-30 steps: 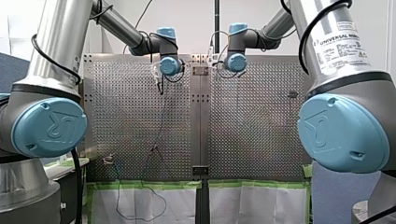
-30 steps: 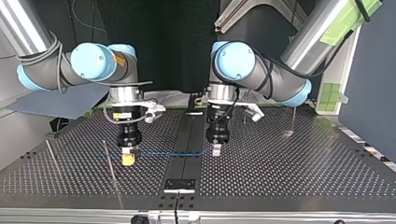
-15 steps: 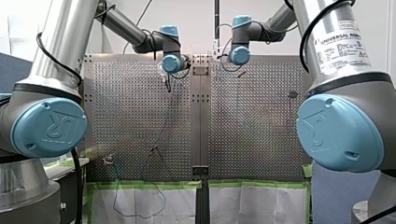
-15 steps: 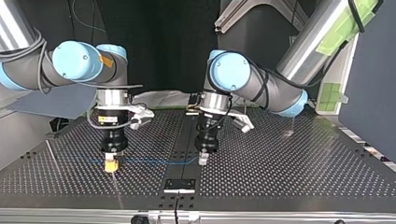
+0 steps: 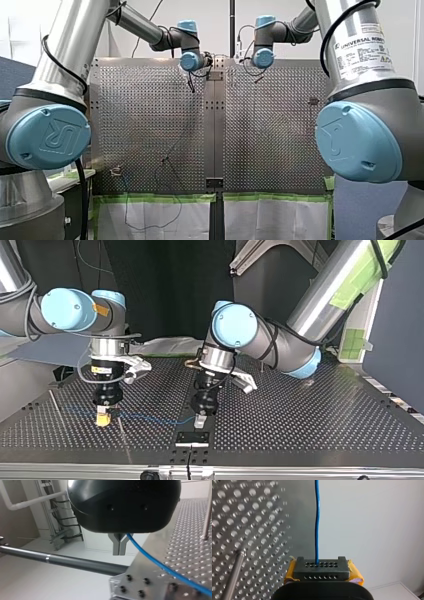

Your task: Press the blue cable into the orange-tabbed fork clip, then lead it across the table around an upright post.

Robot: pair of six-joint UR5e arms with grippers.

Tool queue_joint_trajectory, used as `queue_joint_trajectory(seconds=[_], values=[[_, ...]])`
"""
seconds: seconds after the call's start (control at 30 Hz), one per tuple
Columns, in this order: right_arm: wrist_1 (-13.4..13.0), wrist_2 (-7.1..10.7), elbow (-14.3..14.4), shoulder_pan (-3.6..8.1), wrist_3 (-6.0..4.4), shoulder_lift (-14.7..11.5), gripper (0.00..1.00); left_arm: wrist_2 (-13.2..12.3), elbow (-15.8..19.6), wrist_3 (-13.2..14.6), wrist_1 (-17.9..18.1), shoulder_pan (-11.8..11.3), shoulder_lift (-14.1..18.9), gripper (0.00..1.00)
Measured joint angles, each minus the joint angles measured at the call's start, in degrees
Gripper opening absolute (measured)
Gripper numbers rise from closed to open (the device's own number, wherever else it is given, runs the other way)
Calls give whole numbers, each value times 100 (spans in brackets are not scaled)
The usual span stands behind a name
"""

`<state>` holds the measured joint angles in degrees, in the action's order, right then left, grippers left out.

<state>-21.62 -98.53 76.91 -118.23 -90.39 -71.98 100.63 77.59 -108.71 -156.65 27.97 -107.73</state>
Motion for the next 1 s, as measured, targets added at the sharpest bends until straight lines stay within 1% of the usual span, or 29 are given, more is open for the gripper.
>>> queue_joint_trajectory(seconds=[0.07, 0.2, 0.43, 0.6, 0.67, 0.8, 0.87, 1.0], values=[[22, -3, 0, 40, -1, -3, 0, 0, -67, -4, -44, 43, -82, 0], [46, -8, -1, 127, -5, -4, 0, -9, -127, -51, -70, 94, -141, 0], [51, -46, -2, 277, 21, -5, 0, -54, -324, -273, -79, 170, -161, 0], [51, -52, -3, 330, 18, -5, 0, -35, -532, -431, -160, 268, -265, 0], [51, -51, -3, 366, 9, -5, 0, 15, -624, -439, -233, 342, -346, 0], [58, -47, -2, 500, -4, -8, 0, 164, -801, -396, -402, 509, -516, 0], [64, -45, -2, 544, -5, -7, 0, 251, -914, -375, -516, 621, -629, 0], [75, -45, -2, 628, -7, -6, 0, 319, -1135, -370, -734, 827, -849, 0]])
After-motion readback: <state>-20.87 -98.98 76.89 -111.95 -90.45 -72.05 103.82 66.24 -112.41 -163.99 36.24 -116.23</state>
